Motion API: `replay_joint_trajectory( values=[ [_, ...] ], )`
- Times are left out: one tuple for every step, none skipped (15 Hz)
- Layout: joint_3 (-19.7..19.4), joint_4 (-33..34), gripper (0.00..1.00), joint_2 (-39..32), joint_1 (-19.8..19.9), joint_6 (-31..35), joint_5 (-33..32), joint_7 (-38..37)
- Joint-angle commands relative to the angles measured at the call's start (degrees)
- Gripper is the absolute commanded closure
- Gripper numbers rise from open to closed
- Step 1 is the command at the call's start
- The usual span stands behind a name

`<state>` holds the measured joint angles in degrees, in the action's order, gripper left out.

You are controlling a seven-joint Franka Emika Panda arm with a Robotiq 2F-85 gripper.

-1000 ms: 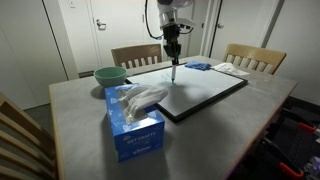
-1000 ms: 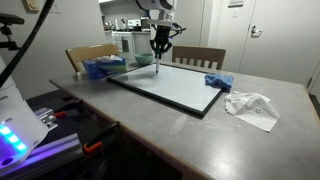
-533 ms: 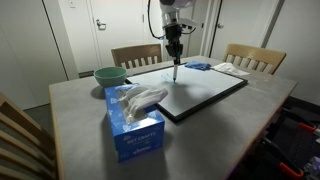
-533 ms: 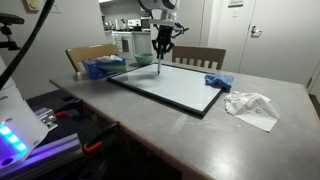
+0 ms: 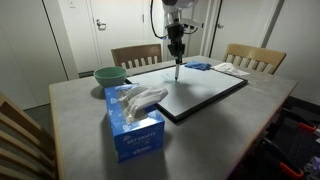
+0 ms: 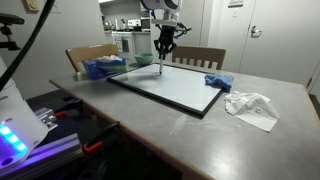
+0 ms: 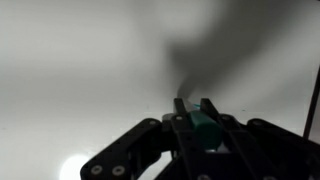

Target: Use the green marker to draw a smiley face on the board then put it back in the bowl

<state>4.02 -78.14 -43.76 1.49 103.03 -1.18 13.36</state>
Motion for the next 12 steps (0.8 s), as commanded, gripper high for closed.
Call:
replay_joint_trajectory(
  values=[
    [-0.6, -1.9, 0.95, 0.5, 0.8, 0.9, 0.2, 1.2],
    [-0.7, -2.0, 0.95, 0.5, 0.9, 1.2, 0.0, 1.3],
    [-0.8, -2.0, 0.95, 0.5, 0.9, 1.2, -0.1, 1.3],
    [-1.0, -2.0, 0.95, 0.5, 0.9, 1.3, -0.2, 1.3],
    [-1.1, -2.0, 0.95, 0.5, 1.0, 1.3, -0.3, 1.4],
    [-1.2, -2.0, 0.95, 0.5, 1.0, 1.4, -0.3, 1.4],
    [-1.4, -2.1, 0.95, 0.5, 1.0, 1.9, -0.6, 1.5],
    [-1.6, -2.1, 0.95, 0.5, 1.0, 2.2, -0.7, 1.4],
    [-1.7, -2.1, 0.95, 0.5, 0.9, 2.7, -0.9, 1.5],
    [-1.8, -2.0, 0.95, 0.4, 1.0, 2.9, -0.9, 1.5],
    [-1.9, -2.0, 0.95, 0.3, 1.0, 3.1, -1.0, 1.6],
    [-2.0, -2.0, 0.95, 0.3, 1.0, 3.3, -1.1, 1.6]
  ],
)
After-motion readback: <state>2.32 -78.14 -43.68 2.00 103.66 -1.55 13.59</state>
